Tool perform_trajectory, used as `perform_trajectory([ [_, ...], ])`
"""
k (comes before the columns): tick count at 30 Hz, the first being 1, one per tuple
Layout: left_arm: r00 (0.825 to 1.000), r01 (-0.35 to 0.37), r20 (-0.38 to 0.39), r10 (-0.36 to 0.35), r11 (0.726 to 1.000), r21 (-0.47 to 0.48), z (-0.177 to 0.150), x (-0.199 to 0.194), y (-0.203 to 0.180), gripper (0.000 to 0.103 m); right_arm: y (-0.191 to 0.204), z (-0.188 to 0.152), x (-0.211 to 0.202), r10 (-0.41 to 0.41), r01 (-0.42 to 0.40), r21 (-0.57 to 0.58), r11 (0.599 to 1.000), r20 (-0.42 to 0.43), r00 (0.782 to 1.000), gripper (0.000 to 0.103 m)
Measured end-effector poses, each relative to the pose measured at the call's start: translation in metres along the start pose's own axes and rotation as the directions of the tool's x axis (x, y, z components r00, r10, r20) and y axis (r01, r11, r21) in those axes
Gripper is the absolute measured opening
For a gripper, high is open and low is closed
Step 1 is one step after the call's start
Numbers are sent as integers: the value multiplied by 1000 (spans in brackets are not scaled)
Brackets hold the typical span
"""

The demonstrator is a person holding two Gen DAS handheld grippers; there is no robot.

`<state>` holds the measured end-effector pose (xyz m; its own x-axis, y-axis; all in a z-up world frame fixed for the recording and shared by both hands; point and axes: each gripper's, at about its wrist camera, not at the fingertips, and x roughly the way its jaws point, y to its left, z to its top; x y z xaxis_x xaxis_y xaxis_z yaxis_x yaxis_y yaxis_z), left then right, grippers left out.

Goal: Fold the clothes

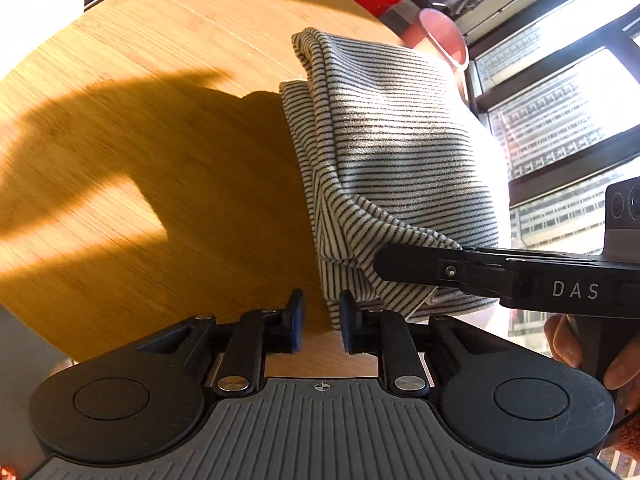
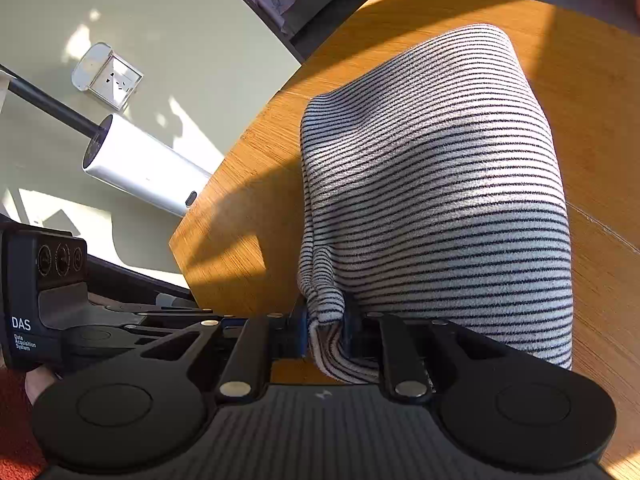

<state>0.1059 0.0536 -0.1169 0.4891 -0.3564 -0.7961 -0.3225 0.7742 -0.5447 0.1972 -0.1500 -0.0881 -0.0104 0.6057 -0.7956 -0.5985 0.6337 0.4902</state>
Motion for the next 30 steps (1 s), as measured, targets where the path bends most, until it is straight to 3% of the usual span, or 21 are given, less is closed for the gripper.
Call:
perform_trajectory([
  [3, 997, 29, 76, -23, 997, -71, 13, -23, 9, 19, 23, -9, 8, -93, 95, -167, 981, 21, 995, 16],
  [5, 991, 59, 120, -50, 996, -67, 29, -30, 1, 20, 35, -16, 13, -144, 149, -253, 956, 37, 989, 18],
  [8, 988, 87, 130, -88, 996, 13, 50, -22, -26, 25, 46, -23, 17, -188, 199, -305, 931, 66, 980, 19],
  [10, 994, 44, 92, -50, 996, 74, 51, -3, -43, 25, 49, -25, 15, -195, 209, -320, 924, 77, 978, 21],
  [11, 998, 17, 66, -23, 996, 88, 52, 8, -47, 25, 50, -25, 12, -194, 210, -325, 922, 81, 978, 24],
  [13, 1000, -21, 21, 19, 994, 108, 53, 27, -53, 13, 48, -26, 0, -186, 203, -340, 919, 81, 979, 34],
  [14, 1000, -22, 22, 19, 993, 115, 52, 30, -55, 14, 46, -27, -10, -172, 187, -349, 918, 75, 982, 48],
  [15, 1000, -21, 26, 18, 992, 122, 52, 31, -57, 13, 45, -28, -20, -163, 183, -350, 919, 87, 983, 70],
  [17, 999, -25, 31, 21, 990, 137, 52, 32, -61, 13, 38, -30, -42, -161, 195, -339, 920, 126, 979, 85],
  [19, 999, -28, 32, 24, 990, 140, 52, 33, -61, 13, 26, -28, -63, -184, 228, -299, 926, 168, 968, 86],
  [22, 999, -33, 30, 29, 989, 142, 53, 34, -60, 12, -8, -18, -78, -234, 260, -130, 957, 185, 954, 94],
  [25, 999, -46, 27, 42, 988, 149, 54, 34, -60, 11, -41, -12, -58, -272, 271, 21, 962, 80, 959, 94],
  [27, 998, -55, 25, 52, 985, 162, 52, 34, -61, 11, -46, -20, -37, -327, 327, 10, 945, 34, 945, 92],
  [30, 998, -56, 28, 52, 985, 162, 51, 33, -57, 11, -33, -33, -13, -362, 361, -108, 926, 10, 932, 92],
])
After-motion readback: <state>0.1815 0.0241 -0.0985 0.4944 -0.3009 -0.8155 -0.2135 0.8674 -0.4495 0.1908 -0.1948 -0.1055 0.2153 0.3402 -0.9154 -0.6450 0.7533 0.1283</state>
